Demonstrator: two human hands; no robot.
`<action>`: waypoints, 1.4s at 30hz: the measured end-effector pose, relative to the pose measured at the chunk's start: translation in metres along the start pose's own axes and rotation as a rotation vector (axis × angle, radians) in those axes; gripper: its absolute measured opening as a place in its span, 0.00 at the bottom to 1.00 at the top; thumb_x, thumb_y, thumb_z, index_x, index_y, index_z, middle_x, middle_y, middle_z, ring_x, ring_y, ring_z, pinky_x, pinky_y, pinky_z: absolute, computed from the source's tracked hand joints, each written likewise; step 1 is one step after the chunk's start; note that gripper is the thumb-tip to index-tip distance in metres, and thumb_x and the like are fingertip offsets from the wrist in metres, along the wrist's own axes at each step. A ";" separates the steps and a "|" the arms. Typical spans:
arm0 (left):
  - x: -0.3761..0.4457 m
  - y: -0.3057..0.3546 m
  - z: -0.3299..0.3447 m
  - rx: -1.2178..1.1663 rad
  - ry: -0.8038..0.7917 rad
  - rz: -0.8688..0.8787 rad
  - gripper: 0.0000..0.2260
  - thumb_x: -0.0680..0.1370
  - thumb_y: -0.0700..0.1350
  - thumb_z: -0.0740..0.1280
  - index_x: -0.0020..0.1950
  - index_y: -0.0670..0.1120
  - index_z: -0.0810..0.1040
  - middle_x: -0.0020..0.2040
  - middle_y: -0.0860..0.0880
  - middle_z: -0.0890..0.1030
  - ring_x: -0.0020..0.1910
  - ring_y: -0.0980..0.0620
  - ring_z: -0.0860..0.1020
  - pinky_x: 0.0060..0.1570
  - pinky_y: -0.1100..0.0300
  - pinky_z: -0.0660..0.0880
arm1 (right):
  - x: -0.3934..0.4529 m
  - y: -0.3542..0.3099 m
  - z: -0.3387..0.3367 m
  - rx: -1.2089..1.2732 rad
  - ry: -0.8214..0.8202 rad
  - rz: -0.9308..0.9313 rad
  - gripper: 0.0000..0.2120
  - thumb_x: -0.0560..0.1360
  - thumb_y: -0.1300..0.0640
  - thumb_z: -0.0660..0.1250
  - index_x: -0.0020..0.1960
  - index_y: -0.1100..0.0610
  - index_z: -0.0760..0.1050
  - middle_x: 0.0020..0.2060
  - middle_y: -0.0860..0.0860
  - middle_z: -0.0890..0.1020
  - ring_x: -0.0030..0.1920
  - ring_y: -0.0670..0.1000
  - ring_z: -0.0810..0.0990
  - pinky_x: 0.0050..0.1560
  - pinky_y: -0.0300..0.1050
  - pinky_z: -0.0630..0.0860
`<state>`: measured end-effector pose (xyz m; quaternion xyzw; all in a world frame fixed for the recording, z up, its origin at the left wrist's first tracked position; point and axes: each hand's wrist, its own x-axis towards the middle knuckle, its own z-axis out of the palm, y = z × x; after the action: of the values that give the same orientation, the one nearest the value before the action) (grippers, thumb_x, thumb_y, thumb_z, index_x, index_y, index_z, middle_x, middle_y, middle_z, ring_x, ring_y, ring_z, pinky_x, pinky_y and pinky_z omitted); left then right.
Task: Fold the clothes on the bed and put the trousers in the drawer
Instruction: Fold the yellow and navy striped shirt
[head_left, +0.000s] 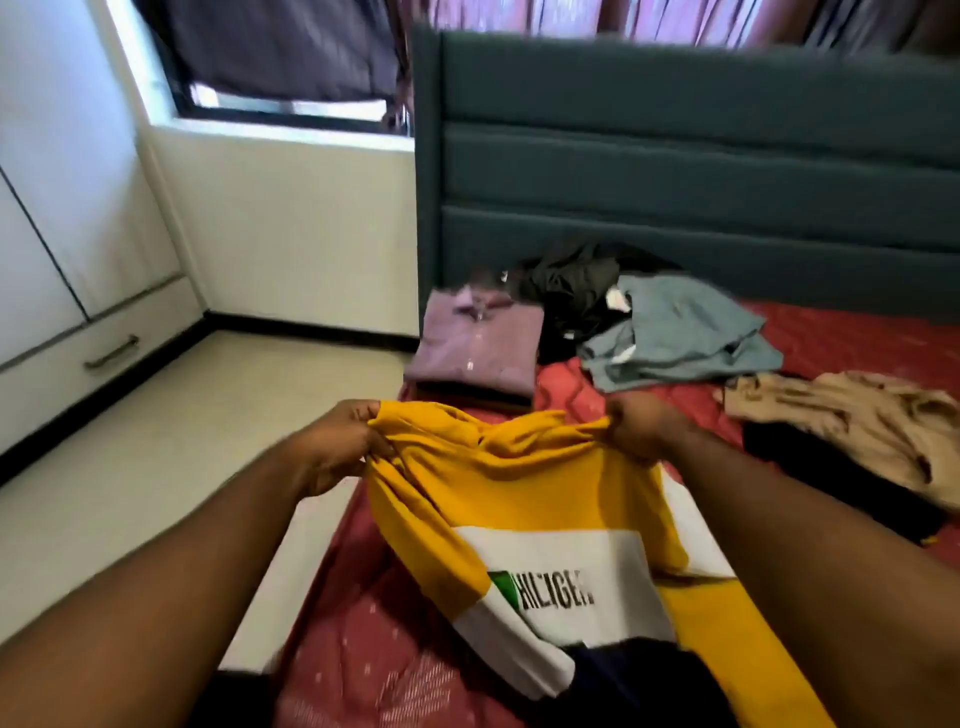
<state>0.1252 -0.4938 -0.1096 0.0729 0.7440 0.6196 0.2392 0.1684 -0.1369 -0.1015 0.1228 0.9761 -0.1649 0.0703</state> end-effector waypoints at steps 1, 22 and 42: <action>0.008 0.034 -0.003 0.036 0.059 0.085 0.19 0.70 0.23 0.60 0.46 0.43 0.82 0.39 0.44 0.83 0.37 0.46 0.78 0.38 0.58 0.75 | 0.005 0.000 -0.037 0.028 0.227 0.003 0.05 0.70 0.64 0.65 0.37 0.57 0.72 0.33 0.56 0.75 0.34 0.58 0.77 0.31 0.46 0.73; -0.058 -0.163 0.063 1.447 -0.140 0.536 0.15 0.69 0.57 0.69 0.55 0.60 0.74 0.60 0.52 0.78 0.56 0.48 0.79 0.45 0.49 0.73 | -0.139 0.136 0.113 0.110 0.218 -0.046 0.17 0.69 0.61 0.63 0.35 0.37 0.77 0.43 0.57 0.81 0.43 0.54 0.80 0.46 0.37 0.65; -0.108 -0.173 0.089 0.310 -0.005 -0.087 0.08 0.72 0.41 0.62 0.36 0.45 0.79 0.29 0.46 0.78 0.24 0.53 0.74 0.28 0.60 0.69 | -0.157 0.078 0.183 1.415 0.508 0.751 0.11 0.78 0.60 0.65 0.38 0.54 0.70 0.38 0.55 0.76 0.34 0.51 0.75 0.27 0.43 0.75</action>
<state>0.2920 -0.4969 -0.2572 0.0780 0.8325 0.4863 0.2537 0.3568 -0.1614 -0.2683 0.4879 0.5227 -0.6713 -0.1952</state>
